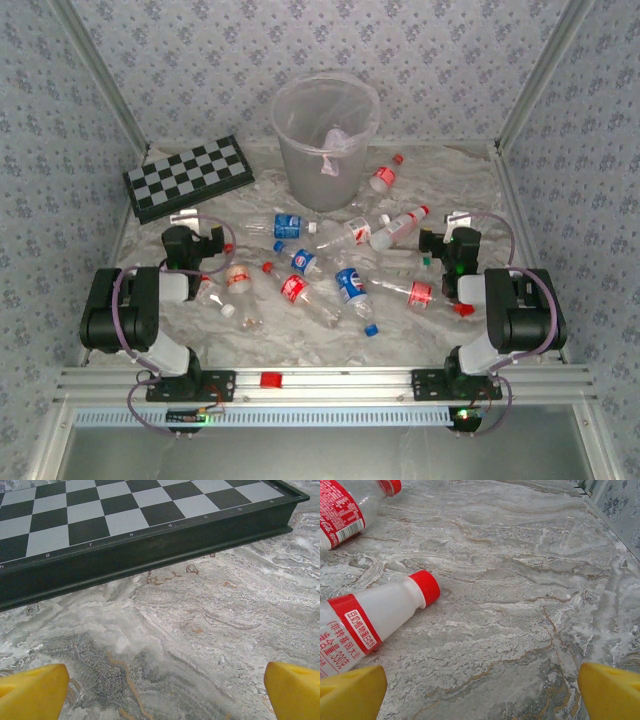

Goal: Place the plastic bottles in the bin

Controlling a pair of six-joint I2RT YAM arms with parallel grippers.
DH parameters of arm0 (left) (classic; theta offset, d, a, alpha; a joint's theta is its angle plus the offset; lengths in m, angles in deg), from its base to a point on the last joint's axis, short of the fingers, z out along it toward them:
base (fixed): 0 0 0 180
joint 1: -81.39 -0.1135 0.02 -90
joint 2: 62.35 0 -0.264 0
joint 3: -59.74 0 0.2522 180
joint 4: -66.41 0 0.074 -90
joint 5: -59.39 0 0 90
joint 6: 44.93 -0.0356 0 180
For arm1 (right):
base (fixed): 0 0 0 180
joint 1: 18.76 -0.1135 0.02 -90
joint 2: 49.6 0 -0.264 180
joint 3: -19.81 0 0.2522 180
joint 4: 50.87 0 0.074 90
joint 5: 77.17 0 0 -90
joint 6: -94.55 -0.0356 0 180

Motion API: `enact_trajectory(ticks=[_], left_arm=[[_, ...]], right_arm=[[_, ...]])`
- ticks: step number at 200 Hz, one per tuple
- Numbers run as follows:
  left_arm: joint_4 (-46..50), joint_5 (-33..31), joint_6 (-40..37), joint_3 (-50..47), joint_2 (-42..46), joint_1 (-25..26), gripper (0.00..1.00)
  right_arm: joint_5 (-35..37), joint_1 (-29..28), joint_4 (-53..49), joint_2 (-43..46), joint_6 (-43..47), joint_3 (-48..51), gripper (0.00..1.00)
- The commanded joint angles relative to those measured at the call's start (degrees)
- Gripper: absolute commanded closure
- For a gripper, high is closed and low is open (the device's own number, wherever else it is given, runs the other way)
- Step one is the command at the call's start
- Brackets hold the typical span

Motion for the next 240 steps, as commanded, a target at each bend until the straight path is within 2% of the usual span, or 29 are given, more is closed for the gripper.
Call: enact_trajectory(ticks=[1,14,34,45,52,60,69,79,95,109,132,161,215,240], left_arm=[[2.9,-1.7,1.5,2.0,3.0,-0.4,0.0],[12.8,-2.9,1.2,6.0,6.9,0.2,0.0],[29.8,-10.0,4.3,12.9,15.1,2.4,0.0],[43.6,-14.1,12.1,18.2,19.2,2.9,0.0],[52.6,-15.2,18.1,21.7,21.2,2.8,0.0],[63.1,-14.1,24.5,25.0,22.7,2.8,0.01],[70.6,-10.1,29.3,26.7,24.4,3.4,0.04],[76.2,-7.3,32.5,27.0,26.8,5.5,0.04],[82.4,-8.2,38.1,25.6,31.6,11.6,0.06],[88.4,-9.3,46.3,24.0,35.4,17.1,0.07],[92.4,-7.6,59.6,20.0,40.8,24.5,0.11],[95.9,-12.1,72.4,14.6,44.6,30.6,0.11],[90.4,-11.6,71.9,10.2,34.6,31.2,0.1],[87.5,-12.4,71.0,8.4,31.8,29.2,0.13]], right_arm=[[-0.2,0.4,-0.4,0.9,-0.5,-1.3,0.0],[0.8,1.0,-10.3,4.7,-1.6,-5.2,0.0],[1.3,1.4,-28.9,11.0,-2.4,-14.6,0.0],[2.2,1.3,-38.6,13.1,-4.1,-20.3,0.0],[3.6,0.9,-48.4,13.6,-7.4,-25.6,0.0],[4.4,0.4,-59.2,13.2,-11.6,-30.7,0.0],[2.5,-0.2,-68.5,12.3,-14.1,-34.8,0.0],[-1.2,-1.3,-73.8,11.4,-13.4,-36.4,0.0],[-3.5,-2.9,-77.9,11.1,-12.6,-36.7,0.0],[-6.8,-3.9,-80.2,11.4,-12.7,-36.9,0.0],[-12.0,-7.5,-88.2,11.0,-13.0,-40.6,0.0],[-11.3,-12.2,-93.5,10.2,-11.3,-44.8,0.0],[-12.2,-14.3,-93.0,11.8,-12.7,-46.3,0.0],[-10.0,-14.7,-94.0,12.8,-12.0,-46.5,0.0]])
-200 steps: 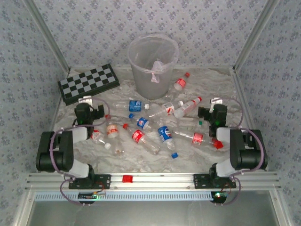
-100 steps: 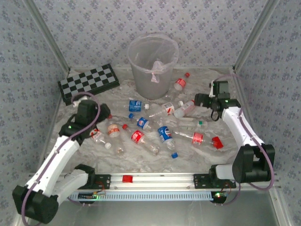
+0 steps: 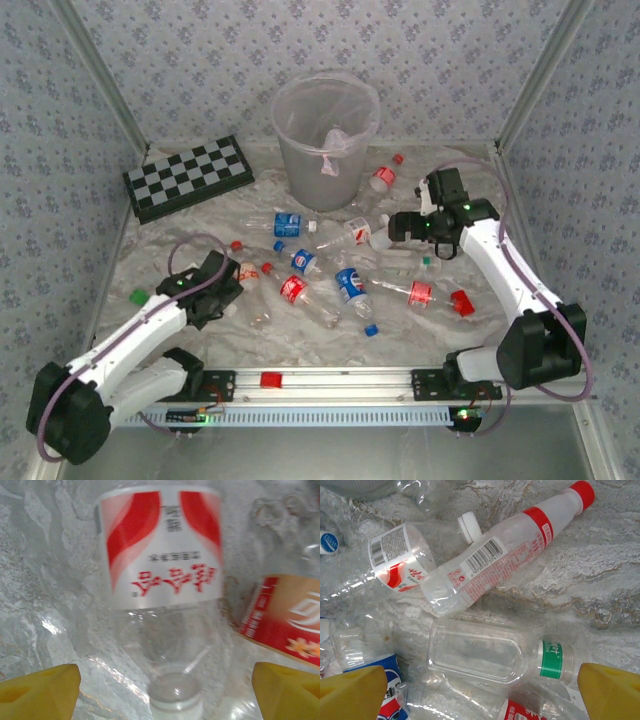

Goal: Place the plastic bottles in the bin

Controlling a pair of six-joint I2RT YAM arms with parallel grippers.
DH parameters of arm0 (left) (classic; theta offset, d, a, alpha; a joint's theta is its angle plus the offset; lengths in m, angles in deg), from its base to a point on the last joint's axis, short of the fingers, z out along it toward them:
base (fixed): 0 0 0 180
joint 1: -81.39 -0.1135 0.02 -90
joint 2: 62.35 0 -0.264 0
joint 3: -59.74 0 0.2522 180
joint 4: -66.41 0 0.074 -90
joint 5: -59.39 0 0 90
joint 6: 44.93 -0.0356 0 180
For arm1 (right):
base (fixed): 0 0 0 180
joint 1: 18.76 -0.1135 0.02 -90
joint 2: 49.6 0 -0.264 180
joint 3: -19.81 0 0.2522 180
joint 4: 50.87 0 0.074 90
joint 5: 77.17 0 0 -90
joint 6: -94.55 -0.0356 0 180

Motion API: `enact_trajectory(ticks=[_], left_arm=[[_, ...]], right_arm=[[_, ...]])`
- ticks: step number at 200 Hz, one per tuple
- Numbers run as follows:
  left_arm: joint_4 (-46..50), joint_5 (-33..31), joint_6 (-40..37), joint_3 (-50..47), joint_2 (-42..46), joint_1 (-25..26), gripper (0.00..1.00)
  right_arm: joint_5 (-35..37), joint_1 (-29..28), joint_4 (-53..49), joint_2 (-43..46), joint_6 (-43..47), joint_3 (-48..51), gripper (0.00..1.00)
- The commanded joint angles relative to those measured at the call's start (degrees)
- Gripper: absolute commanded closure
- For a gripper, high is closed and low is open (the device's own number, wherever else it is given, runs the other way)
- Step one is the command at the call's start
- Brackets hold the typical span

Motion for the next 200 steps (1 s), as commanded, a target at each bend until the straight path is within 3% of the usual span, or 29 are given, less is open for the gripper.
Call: enact_trajectory(ticks=[1,46,66,90,117,149,162,184,200], left_arm=[[-2.7,-1.9,0.7,-1.3,-1.5,-1.6,0.14],[-10.0,-0.8,0.3,-5.0,-3.0,-3.9,0.21],[-10.3,-1.8,-1.5,-4.6,-2.6,-4.0,0.35],[-7.8,-3.5,-2.7,-3.2,-0.6,-4.0,0.49],[-2.9,-5.4,-6.5,0.2,4.0,-4.0,0.5],[-2.6,-3.9,-17.6,5.9,9.5,-2.9,0.49],[-5.6,-0.8,-22.8,8.5,10.3,-1.4,0.5],[-22.0,8.8,-31.1,9.8,10.0,3.2,0.5],[-34.7,13.9,-33.7,7.5,9.2,5.5,0.57]], right_arm=[[1.2,-0.5,-2.9,2.1,-0.2,-1.5,0.0],[4.0,-2.0,-4.0,5.2,0.3,-1.5,0.01],[3.8,-2.7,-2.7,6.9,1.2,-1.5,0.01],[-2.8,-4.8,3.1,10.7,2.1,-1.1,0.01],[-8.1,-5.8,8.1,13.0,0.9,-1.3,0.02],[-11.5,-8.9,10.0,14.0,-0.3,-4.2,0.02],[-11.7,-11.4,12.9,14.9,-2.1,-4.3,0.02],[-14.9,-13.0,17.6,14.1,-6.7,-4.6,0.05],[-13.0,-13.1,19.0,11.6,-10.3,-5.5,0.07]])
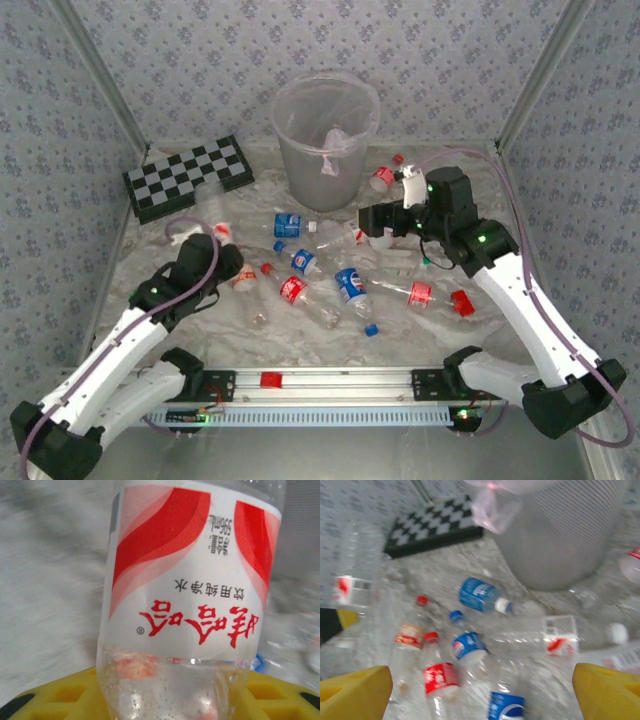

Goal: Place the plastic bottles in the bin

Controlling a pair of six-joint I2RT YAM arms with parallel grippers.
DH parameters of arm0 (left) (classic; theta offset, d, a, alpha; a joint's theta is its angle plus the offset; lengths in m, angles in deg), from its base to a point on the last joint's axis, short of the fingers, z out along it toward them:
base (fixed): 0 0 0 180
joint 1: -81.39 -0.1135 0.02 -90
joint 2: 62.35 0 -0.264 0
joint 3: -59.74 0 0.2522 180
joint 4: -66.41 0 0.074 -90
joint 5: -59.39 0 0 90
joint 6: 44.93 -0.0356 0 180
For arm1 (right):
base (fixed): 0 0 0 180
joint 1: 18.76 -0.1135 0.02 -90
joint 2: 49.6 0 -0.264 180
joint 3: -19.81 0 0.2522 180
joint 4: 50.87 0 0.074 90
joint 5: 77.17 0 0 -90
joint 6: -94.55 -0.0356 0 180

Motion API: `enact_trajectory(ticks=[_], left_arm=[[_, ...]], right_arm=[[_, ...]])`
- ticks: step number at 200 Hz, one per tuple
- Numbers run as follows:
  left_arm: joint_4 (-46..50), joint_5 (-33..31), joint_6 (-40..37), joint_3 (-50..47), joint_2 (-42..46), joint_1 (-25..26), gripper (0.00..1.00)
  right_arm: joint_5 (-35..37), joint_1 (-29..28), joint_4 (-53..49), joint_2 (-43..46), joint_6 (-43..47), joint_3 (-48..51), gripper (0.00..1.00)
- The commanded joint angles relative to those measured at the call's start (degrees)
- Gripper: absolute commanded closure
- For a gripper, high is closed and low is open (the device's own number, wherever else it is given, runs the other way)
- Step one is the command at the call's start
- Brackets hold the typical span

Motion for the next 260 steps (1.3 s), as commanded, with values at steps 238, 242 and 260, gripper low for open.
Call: enact_trajectory(ticks=[238,242,260], left_arm=[[-31.3,24.1,-25.1,3.7,-16.0,13.0,0.7],[-31.4,24.0,-25.2,3.7,-16.1,12.9,0.7],[-31.3,23.7,-25.7,4.1,-16.6,13.0,0.7]], right_arm=[[-11.7,-2.4,7.0,-24.3,-9.5,-18.1,0.39],[-11.8,-2.3,6.9,-24.5,-9.5,-18.3,0.34],[-11.7,-1.8,6.1,-25.1,-9.4,-19.0,0.16]])
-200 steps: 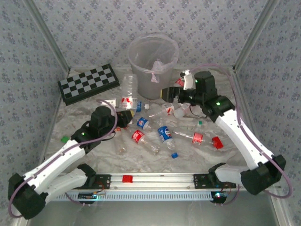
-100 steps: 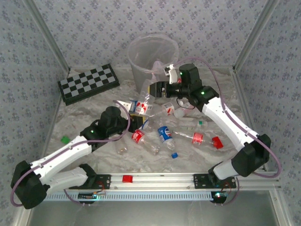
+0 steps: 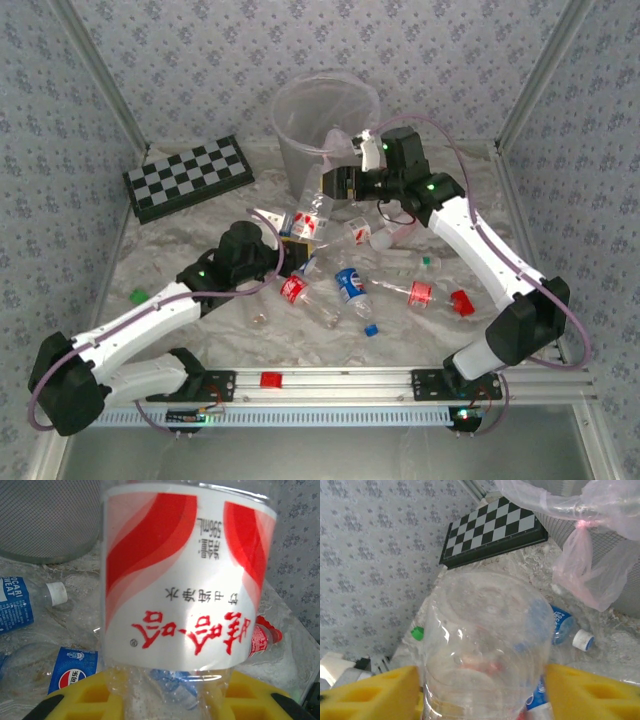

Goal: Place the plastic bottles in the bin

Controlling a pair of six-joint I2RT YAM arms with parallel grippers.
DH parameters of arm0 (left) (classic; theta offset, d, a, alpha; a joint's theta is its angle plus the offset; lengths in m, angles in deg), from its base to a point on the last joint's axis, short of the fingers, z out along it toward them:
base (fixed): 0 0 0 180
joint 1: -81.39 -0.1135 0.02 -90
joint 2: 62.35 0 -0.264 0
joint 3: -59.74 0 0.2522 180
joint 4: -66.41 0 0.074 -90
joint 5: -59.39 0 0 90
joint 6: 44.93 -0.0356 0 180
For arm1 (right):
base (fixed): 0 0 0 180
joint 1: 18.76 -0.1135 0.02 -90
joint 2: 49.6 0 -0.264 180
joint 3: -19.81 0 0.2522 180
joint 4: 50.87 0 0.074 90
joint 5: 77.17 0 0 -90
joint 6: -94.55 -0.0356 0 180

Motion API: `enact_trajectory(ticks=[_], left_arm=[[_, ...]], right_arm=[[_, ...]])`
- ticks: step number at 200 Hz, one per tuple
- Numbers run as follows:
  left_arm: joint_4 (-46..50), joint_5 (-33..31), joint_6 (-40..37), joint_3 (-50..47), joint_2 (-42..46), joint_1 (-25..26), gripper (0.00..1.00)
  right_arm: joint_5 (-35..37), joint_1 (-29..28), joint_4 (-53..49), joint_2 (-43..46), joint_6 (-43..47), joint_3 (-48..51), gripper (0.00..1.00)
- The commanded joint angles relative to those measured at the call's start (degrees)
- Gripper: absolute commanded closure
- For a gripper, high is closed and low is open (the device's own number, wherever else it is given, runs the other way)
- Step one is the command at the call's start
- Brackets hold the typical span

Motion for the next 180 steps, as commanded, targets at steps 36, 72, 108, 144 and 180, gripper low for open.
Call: enact_trajectory(ticks=[36,72,108,144,180], left_arm=[[-3.5,4.3,-3.6,2.3,-0.7,1.0,0.7],[-3.6,2.7,-3.0,1.3,0.3,1.1,0.6],[-1.1,-1.3,-2.1,1.4,3.2,1.0,0.27],[22.0,-18.3,6.9,8.8,7.6,-2.4,0.12],[28.2,-13.5,14.7,5.1,13.8,-12.3,0.14]], right_arm=[[0.1,1.0,-1.0,-2.0,0.0,-3.1,0.28],[0.3,1.6,-1.4,-0.1,0.1,-3.6,0.41],[1.8,4.2,-5.0,1.5,2.9,-10.8,0.47],[5.3,8.5,-3.3,3.6,3.7,-16.8,0.5],[9.8,12.6,6.3,4.6,2.2,-18.4,0.53]])
